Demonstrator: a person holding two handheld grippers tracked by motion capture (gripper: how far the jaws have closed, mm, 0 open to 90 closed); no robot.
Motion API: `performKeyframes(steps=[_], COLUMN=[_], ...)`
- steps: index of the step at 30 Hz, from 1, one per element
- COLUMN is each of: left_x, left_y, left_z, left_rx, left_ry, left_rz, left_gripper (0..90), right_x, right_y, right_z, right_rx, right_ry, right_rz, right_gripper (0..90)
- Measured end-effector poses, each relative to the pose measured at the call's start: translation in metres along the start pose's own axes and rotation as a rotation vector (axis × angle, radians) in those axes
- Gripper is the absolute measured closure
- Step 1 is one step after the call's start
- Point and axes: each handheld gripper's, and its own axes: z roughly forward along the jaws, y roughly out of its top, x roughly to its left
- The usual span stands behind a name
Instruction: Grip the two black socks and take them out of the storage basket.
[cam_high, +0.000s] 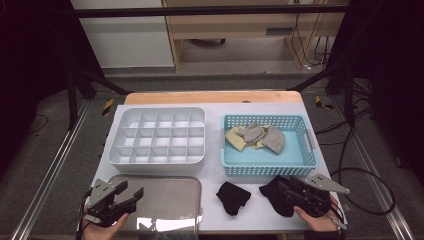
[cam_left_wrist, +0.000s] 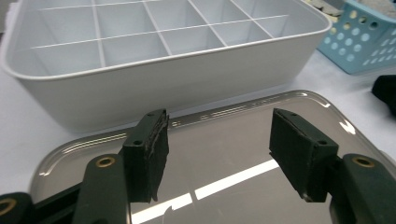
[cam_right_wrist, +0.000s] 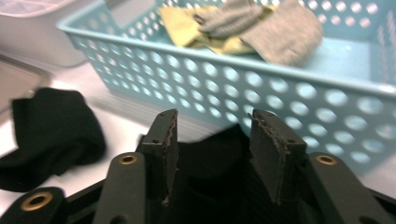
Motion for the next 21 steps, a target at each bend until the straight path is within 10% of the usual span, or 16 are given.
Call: performKeyframes(steps=[21], left_x=[-0.065], left_y=[0.013], left_z=[0.024], left_rx=[0.024], left_ry=[-0.124], left_rz=[0.111], left_gripper=[38.9], right_x=[0.037], right_y=[-0.002], right_z=[0.028], right_rx=[0.007], right_ry=[0.120], right_rz=[-0.086], right_gripper=[49.1])
